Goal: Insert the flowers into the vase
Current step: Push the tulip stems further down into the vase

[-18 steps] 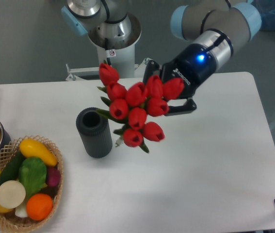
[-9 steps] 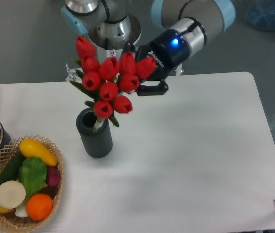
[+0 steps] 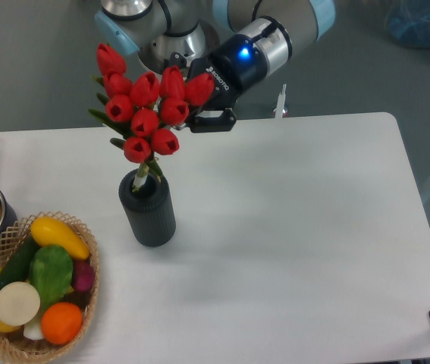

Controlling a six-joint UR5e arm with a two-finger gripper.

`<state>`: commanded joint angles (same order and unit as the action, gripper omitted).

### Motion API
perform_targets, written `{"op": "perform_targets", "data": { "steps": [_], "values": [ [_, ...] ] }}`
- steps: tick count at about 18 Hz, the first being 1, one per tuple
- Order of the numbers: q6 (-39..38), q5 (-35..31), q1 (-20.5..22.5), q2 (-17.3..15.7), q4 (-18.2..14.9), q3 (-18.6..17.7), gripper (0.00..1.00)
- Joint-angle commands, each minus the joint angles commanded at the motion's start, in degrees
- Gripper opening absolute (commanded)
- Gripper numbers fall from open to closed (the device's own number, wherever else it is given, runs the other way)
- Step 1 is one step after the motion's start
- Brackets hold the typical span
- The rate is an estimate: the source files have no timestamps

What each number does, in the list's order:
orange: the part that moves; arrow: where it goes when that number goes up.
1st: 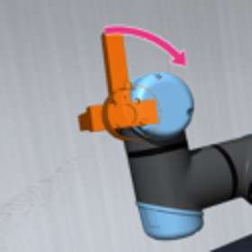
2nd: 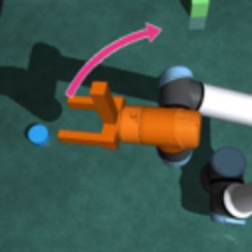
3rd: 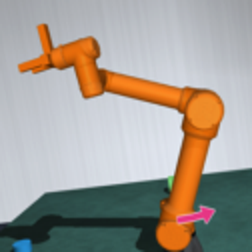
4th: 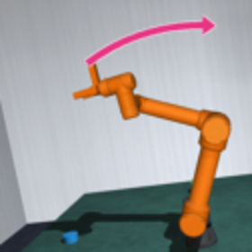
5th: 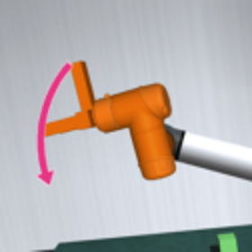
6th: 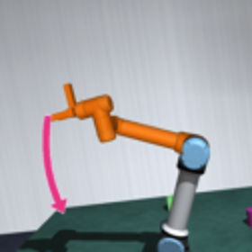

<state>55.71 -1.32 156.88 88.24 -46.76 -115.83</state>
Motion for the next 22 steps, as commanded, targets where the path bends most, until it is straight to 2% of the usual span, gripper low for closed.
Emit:
{"op": "perform_targets", "data": {
  "steps": [14, 18, 22],
  "values": [
    [3.3, -0.8, 0.2, 0.0, -0.1, -2.0, 0.19],
    [8.4, -1.1, 0.2, 0.1, -0.1, -5.3, 0.21],
    [9.9, -1.2, 0.2, 0.1, -0.1, -6.9, 0.22]
  ]
}}
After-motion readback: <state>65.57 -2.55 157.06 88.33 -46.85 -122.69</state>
